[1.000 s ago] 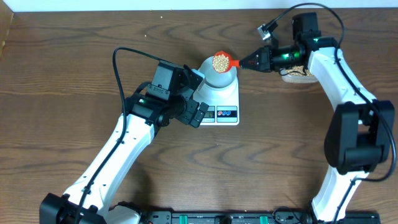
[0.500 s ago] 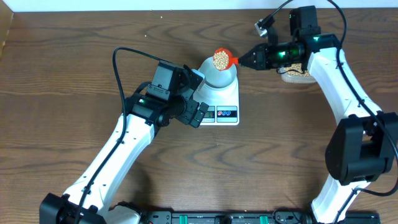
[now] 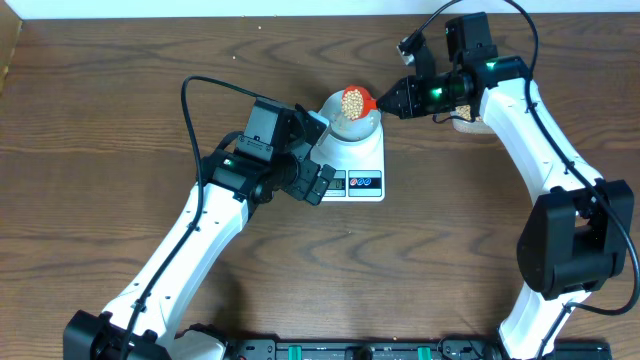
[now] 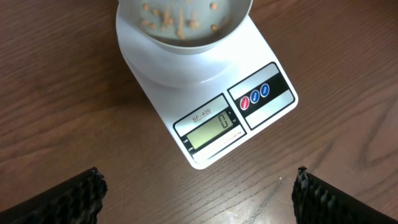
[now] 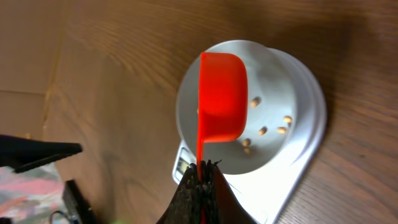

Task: Scoop item into bowl and weigh 50g on scale
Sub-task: 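Tilt the red scoop with the right gripper to pour beans into the bowl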

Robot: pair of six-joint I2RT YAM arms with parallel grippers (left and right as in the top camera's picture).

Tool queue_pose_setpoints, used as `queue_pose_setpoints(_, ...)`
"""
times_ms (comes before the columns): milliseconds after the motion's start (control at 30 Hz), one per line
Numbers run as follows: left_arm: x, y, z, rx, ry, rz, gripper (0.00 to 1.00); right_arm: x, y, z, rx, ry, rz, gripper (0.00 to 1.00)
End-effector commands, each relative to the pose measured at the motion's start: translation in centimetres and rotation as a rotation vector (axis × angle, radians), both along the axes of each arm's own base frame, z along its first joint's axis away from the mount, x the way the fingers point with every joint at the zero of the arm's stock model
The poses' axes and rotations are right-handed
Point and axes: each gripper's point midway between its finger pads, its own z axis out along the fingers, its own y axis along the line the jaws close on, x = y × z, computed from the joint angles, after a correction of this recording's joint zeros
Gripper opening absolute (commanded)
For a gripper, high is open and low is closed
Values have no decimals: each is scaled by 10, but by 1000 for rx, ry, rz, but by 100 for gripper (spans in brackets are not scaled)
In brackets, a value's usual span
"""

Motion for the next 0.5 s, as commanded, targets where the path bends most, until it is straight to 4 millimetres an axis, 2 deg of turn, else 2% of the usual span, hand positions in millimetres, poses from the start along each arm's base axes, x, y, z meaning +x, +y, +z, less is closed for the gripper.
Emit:
queue_pose_setpoints(0,-1,0,0,-2,2,-10,98,5,-2,11,-47,-69,1,1)
queue_pose_setpoints(300,-1,0,0,-2,2,-10,98,-1,12,11,-70,-130,84,1)
queue_pose_setpoints(467,-1,0,0,-2,2,-10,98,2,11,5,-137,-157,76,1)
